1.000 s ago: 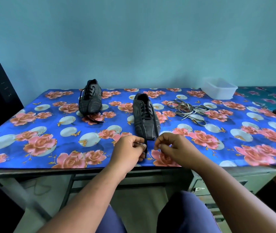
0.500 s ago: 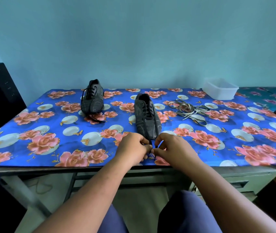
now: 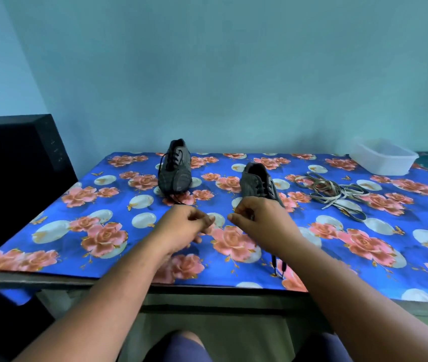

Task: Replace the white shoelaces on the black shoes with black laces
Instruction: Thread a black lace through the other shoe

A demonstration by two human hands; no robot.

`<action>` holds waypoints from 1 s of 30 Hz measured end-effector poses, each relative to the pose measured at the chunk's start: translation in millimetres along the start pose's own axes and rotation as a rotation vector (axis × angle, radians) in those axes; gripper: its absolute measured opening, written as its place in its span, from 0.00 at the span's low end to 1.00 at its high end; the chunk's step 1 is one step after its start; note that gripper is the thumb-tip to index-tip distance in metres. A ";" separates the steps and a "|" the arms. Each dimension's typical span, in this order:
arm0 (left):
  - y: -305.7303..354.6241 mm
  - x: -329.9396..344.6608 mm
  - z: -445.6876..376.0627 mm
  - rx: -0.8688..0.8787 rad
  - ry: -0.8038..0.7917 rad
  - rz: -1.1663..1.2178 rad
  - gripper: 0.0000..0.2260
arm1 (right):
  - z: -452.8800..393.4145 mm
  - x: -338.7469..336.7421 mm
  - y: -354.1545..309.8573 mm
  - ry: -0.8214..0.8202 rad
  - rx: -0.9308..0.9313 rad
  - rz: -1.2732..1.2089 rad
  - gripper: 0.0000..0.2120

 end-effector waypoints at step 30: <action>-71.0 -19.9 -144.0 -0.048 0.258 0.031 0.34 | -92.3 150.2 -27.3 -0.017 0.502 -0.409 0.16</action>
Point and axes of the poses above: each hand's wrist, its own z-axis away from the middle knuckle, its own x-axis out of the palm, y = z × x, the point moved 6 cm from there along -z, towards the middle knuckle, and after that the axes turned 13 degrees about y, right-handed, at the moved point
